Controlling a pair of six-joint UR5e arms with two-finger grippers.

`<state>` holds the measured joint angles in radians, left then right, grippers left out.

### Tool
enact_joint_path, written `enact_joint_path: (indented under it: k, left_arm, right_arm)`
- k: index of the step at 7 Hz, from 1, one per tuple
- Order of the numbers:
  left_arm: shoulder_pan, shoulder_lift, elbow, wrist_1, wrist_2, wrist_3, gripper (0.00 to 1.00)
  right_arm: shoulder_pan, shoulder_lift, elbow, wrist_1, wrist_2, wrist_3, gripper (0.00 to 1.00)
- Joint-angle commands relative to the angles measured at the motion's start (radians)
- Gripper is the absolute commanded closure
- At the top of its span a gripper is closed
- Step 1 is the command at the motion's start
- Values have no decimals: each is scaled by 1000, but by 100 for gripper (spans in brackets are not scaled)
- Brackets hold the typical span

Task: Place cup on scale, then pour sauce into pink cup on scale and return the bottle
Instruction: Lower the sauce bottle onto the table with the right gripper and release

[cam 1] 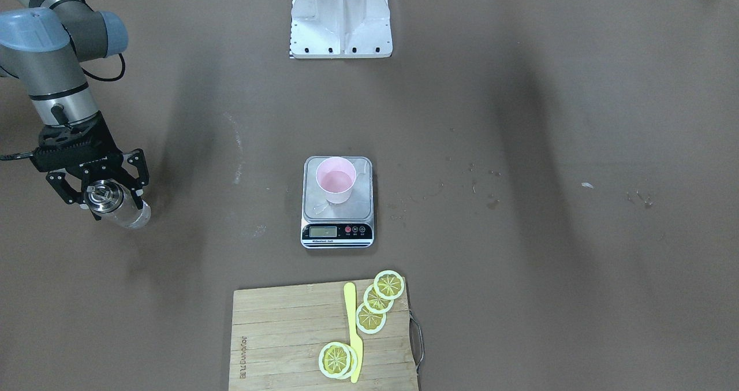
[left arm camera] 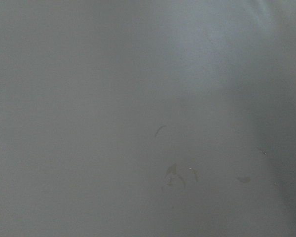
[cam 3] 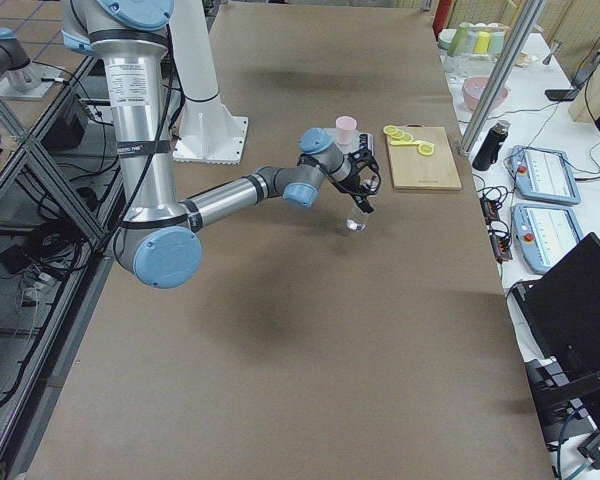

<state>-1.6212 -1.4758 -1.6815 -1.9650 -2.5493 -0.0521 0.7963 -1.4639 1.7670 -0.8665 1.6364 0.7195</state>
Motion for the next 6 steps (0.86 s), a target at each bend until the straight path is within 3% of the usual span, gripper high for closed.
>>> enact_joint_path:
  k: [1,5,6]
  left_arm:
    - [0,2,-10,0,1,0,3]
    - [0,12,-23,2,0,-2,3]
    - [-2,14,-23,2,0,-2,3]
  right_arm:
    - [0,-6,-82,133,0,20,100]
    - [-3,-4,-104,162,2,9,100]
    - [-3,3,-104,162,0,11,93]
